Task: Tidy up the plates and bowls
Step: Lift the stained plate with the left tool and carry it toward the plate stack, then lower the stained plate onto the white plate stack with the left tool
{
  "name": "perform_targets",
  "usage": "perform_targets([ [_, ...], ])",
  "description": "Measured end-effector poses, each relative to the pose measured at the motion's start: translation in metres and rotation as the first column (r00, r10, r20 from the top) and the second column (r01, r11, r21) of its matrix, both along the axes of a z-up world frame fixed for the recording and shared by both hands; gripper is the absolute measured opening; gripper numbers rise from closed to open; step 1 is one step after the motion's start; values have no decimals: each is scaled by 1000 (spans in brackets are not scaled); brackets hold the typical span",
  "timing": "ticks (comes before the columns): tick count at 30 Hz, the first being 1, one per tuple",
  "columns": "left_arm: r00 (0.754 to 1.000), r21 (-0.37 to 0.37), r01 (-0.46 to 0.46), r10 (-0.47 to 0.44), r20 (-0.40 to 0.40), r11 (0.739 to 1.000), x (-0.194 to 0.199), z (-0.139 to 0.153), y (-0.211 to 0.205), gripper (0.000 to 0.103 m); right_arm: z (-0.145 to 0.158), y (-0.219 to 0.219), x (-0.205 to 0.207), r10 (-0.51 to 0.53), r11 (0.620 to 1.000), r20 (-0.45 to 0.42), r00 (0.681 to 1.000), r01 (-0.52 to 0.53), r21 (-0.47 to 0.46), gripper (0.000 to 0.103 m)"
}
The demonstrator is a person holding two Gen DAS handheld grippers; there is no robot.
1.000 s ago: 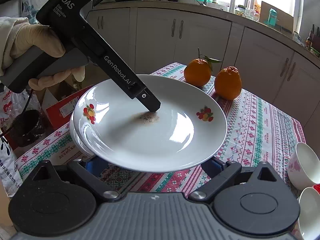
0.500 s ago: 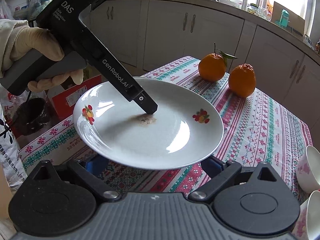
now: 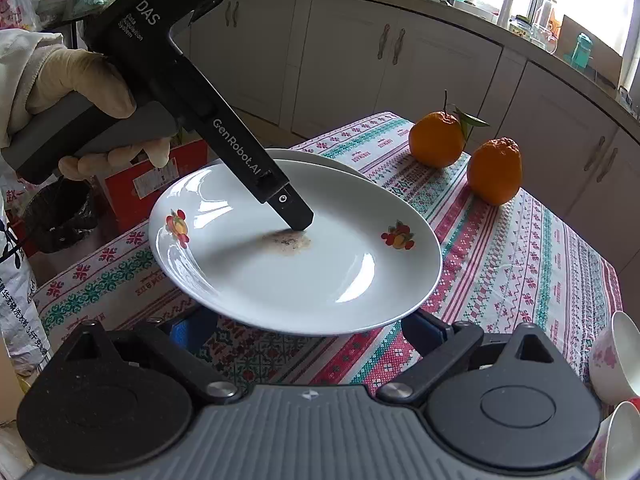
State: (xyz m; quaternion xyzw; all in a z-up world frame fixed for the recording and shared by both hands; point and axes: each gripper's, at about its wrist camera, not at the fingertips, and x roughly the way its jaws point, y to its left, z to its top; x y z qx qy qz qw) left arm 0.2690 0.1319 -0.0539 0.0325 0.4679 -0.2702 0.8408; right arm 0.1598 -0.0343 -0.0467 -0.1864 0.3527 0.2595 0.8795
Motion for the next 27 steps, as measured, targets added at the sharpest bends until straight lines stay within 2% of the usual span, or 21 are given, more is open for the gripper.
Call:
perform_targets([
  [27, 1000, -29, 11, -12, -14, 1000, -6, 8, 19, 65, -5, 5, 5, 14, 1000, -8, 1000, -14, -14, 100],
])
